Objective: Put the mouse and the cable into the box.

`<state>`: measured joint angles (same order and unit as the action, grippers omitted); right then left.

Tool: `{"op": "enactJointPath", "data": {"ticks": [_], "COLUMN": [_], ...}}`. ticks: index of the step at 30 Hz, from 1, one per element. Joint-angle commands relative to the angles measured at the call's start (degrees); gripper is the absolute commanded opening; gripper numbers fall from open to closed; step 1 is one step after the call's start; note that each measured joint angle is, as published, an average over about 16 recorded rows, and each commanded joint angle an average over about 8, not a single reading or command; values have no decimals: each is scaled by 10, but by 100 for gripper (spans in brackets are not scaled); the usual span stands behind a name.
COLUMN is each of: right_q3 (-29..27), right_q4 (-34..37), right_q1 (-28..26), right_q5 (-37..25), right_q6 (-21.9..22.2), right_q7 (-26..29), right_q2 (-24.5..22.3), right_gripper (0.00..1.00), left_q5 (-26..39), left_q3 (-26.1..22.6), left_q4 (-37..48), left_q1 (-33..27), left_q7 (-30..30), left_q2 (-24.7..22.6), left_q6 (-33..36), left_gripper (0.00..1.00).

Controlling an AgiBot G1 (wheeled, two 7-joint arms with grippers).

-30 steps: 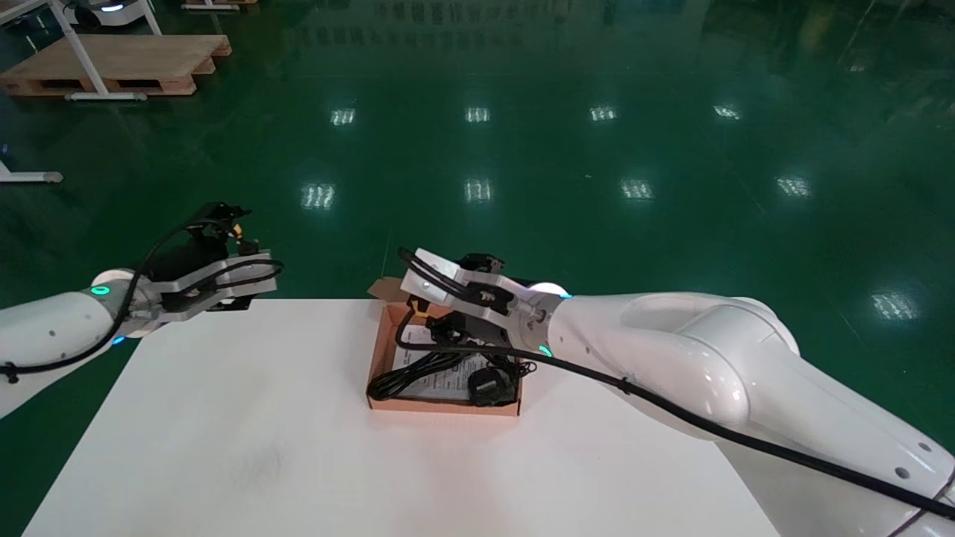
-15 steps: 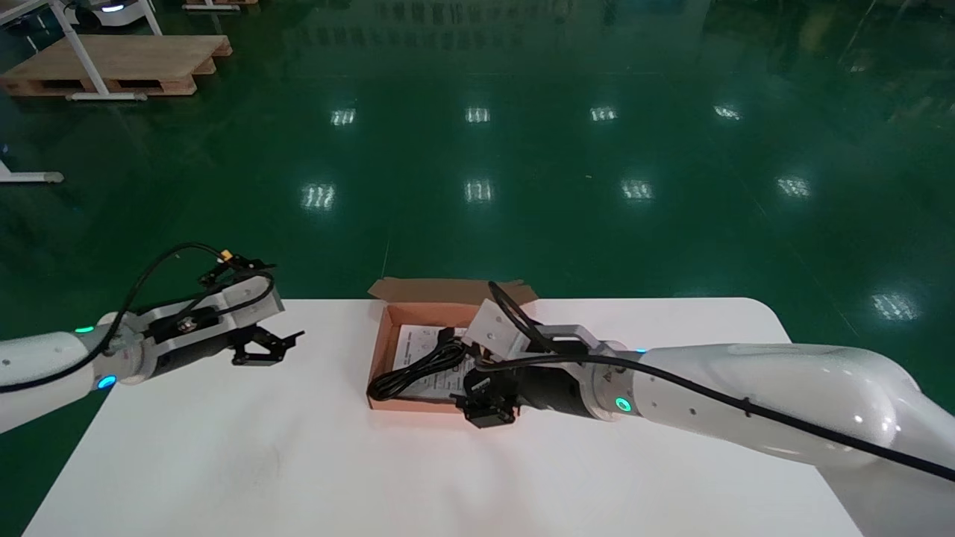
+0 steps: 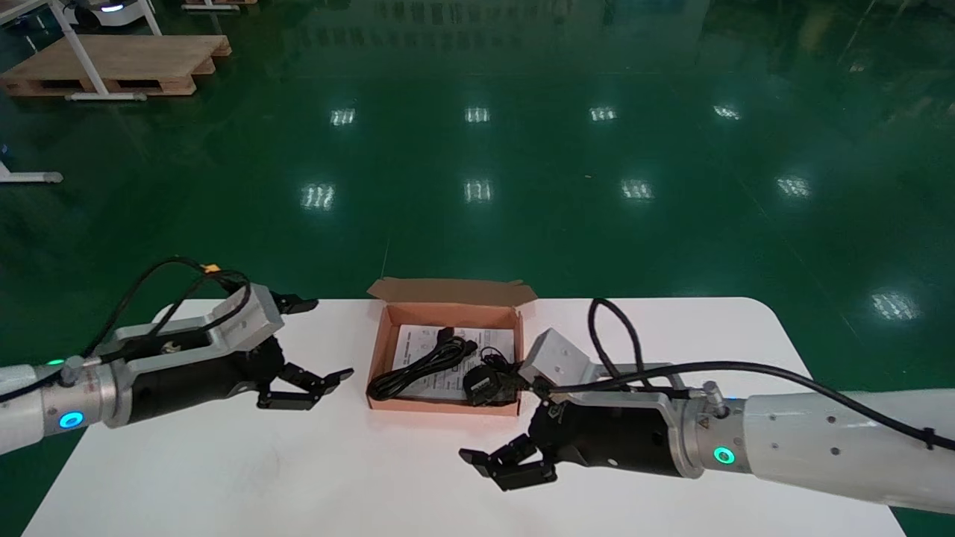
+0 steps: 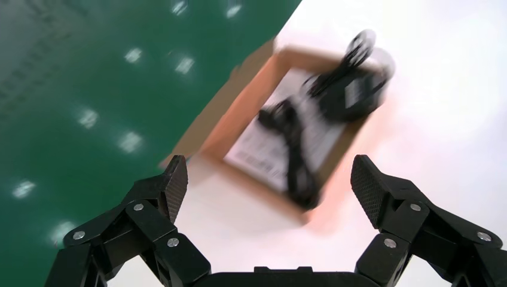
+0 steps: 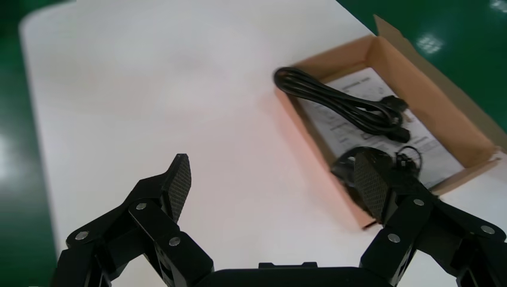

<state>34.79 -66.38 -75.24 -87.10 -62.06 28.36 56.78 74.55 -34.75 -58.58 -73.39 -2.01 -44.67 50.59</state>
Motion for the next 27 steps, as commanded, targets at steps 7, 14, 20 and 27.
{"op": "enactJointPath", "data": {"ticks": [7,14,20,27], "right_q3": [-49,-92,-129,-162], "right_q4": [-19,-35,-49,-62], "right_q1": [36,67,94,118], "right_q5": [118,221,311,391], "right_q6": [-61,-116,-162,-204], "right_q7": [-46,-86,-121,-152], "right_q2": [-57,-106,-150,-188], "right_gripper": [100,100,100,100], "left_q5": [-86,-162,-228,-286], "left_q3": [49,93,130,164], "left_q4": [-39,-74,-104,-131], "left_q1": [31,59,82,104], "left_q7": [-23,-43,-61,-77], "left_q2": [25,48,67,85], "left_q6": [92,174,244,308], "left_gripper": [100,100,100,100]}}
